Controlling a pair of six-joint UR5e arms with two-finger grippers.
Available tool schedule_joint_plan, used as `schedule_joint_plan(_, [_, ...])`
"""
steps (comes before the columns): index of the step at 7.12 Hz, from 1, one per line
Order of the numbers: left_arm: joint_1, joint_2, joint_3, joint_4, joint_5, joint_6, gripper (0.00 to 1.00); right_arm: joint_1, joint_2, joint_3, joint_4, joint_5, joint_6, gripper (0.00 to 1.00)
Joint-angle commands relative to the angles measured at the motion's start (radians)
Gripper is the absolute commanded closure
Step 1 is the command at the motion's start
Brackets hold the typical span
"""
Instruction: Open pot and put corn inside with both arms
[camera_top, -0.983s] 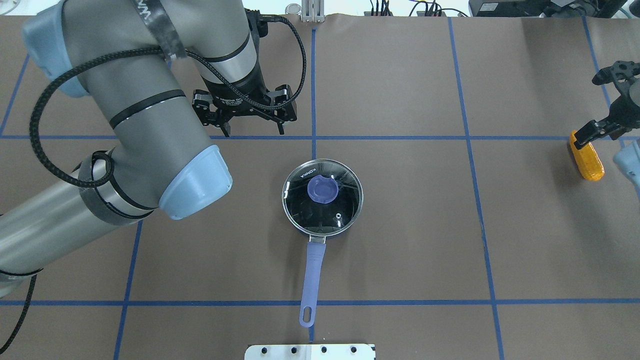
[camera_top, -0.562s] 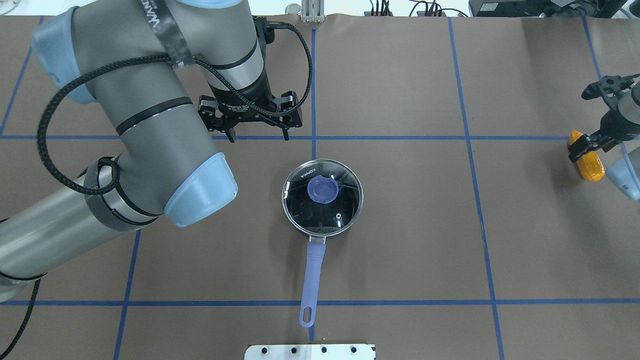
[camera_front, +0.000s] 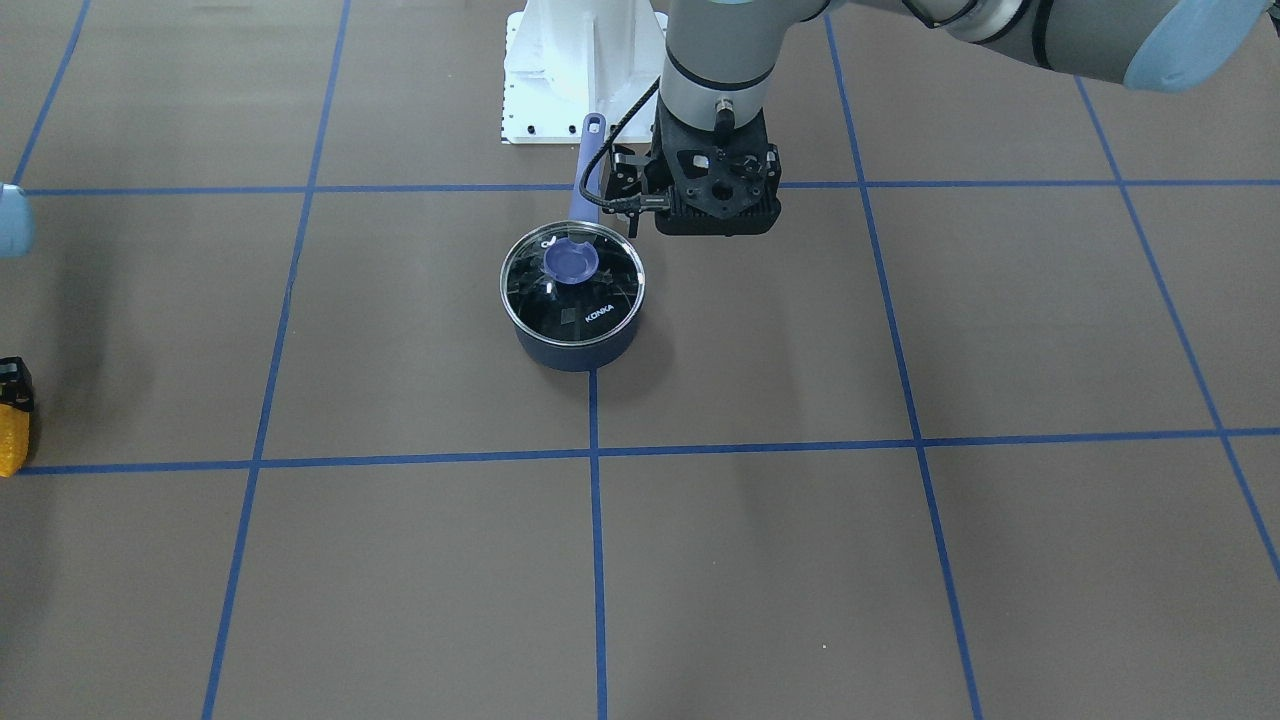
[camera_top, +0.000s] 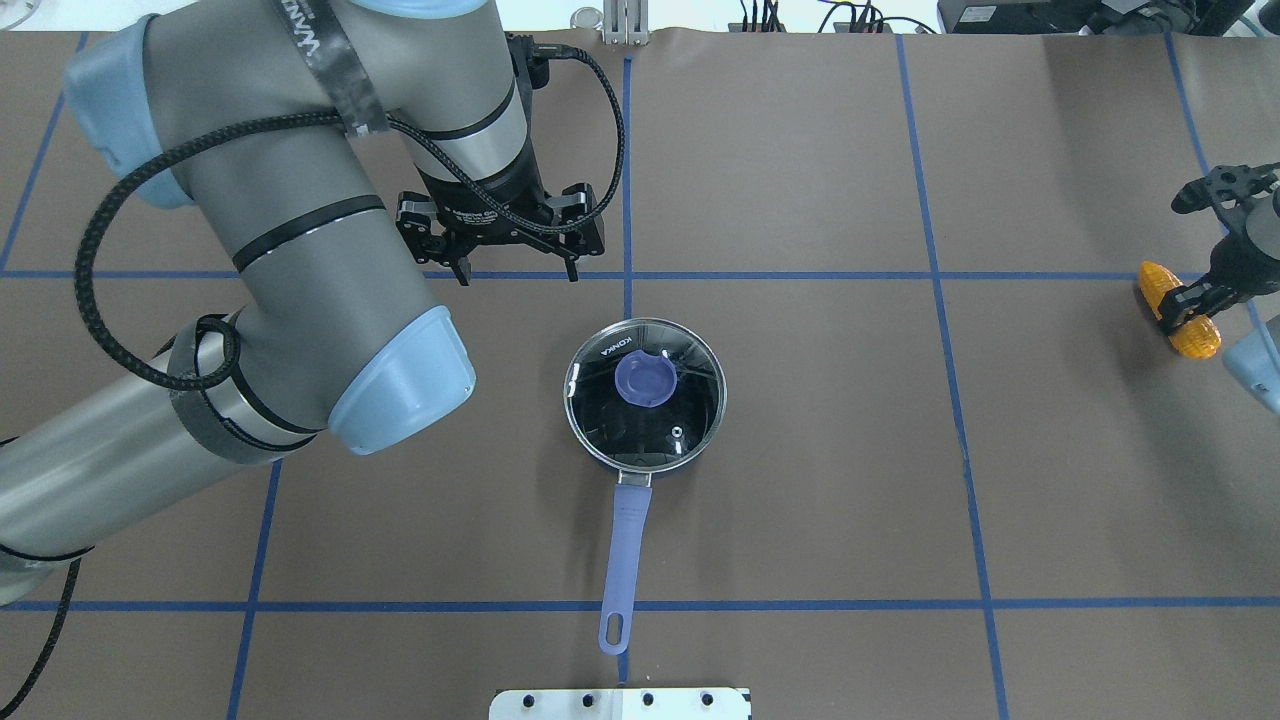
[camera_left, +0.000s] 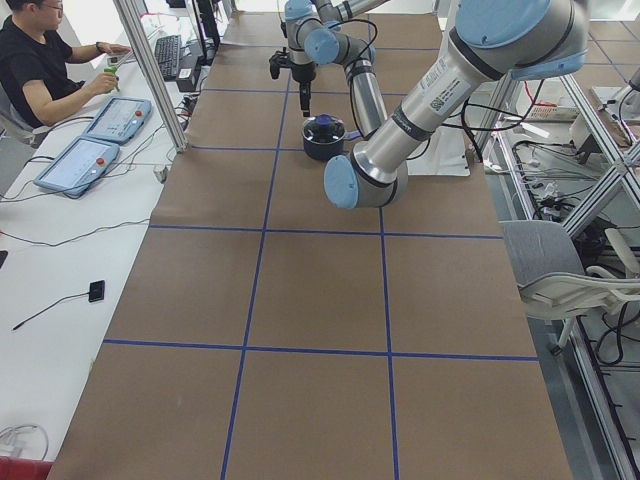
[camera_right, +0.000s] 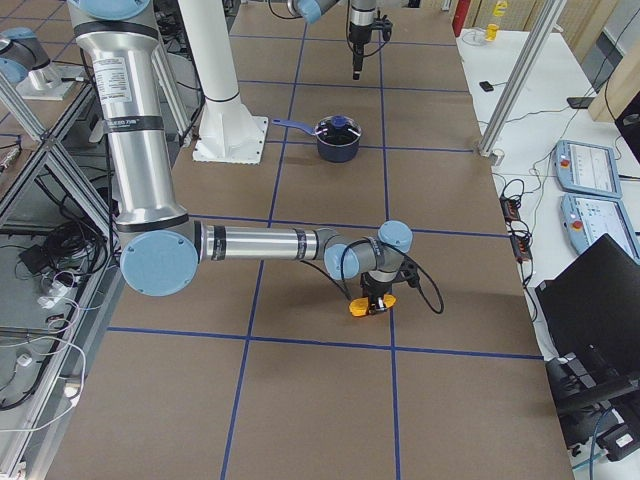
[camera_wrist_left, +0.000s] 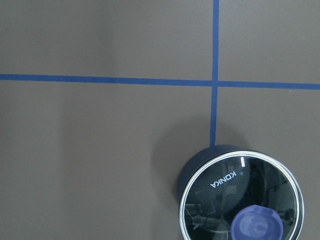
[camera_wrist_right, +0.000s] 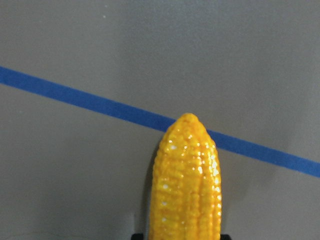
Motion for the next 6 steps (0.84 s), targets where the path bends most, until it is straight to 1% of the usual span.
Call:
schedule_joint_plan(1, [0.0,0.0,0.0,0.0,0.0,-0.001,0.01,-0.002,0.012,0.021,-0.008,0.007,0.0,0.74])
schedule_joint_plan(2, [0.006,0.0,0.0,0.0,0.0,-0.02,0.01,-0.003,0.013,0.047,-0.018,0.012,0.001,0.76])
schedule_joint_plan(3, [0.037,-0.001,0.002,-0.002,0.024,-0.033,0.01,-0.003,0.042,0.057,-0.018,0.01,0.001,0.77])
schedule_joint_plan(4, [0.096,-0.014,0.012,-0.009,0.084,-0.059,0.01,-0.005,0.082,0.061,-0.044,0.01,0.003,0.78])
schedule_joint_plan(5, [0.129,-0.023,0.021,-0.018,0.095,-0.058,0.01,-0.006,0.134,0.092,-0.121,0.01,0.004,0.78])
schedule_joint_plan(6, [0.135,-0.023,0.067,-0.091,0.094,-0.061,0.01,-0.021,0.176,0.135,-0.195,0.012,0.017,0.78])
